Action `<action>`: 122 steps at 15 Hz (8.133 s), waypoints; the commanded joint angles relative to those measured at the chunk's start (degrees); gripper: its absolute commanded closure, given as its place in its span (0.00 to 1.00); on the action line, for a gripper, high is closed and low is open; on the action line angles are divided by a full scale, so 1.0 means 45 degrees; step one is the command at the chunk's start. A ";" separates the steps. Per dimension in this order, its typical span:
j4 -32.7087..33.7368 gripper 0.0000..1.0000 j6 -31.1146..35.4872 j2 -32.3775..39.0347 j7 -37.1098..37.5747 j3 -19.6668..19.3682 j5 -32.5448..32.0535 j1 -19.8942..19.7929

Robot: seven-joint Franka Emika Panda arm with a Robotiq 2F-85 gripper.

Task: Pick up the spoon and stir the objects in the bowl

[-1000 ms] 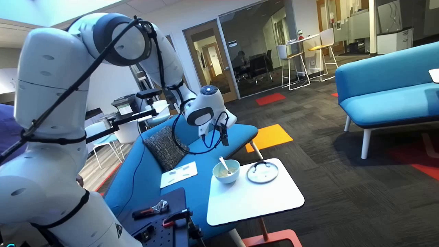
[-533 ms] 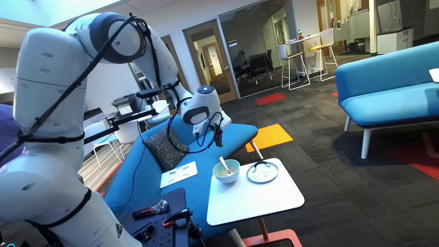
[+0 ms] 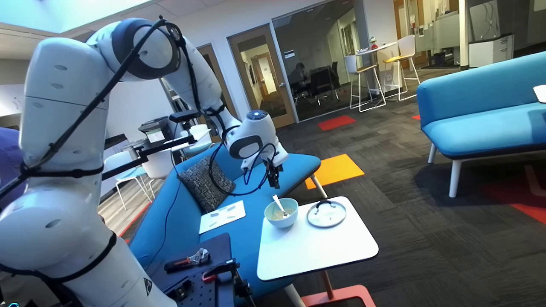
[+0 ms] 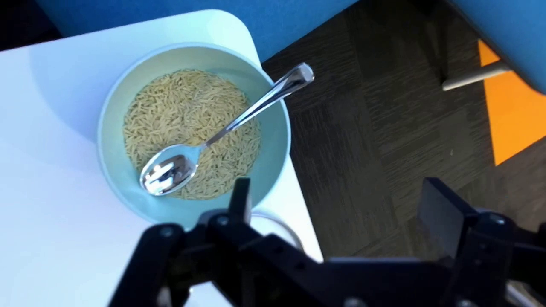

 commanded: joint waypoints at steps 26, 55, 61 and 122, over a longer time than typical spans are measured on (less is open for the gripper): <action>0.0904 0.00 -0.0961 0.0964 1.1975 -0.1026 0.0209 0.2462; 0.3063 0.25 -0.0238 0.4644 1.1242 0.1659 0.1044 -0.0703; 0.3126 0.64 -0.0179 0.4779 1.1163 0.1705 0.1216 -0.0764; 0.1955 0.95 -0.4338 1.0555 -0.2769 0.7792 0.5584 -1.0711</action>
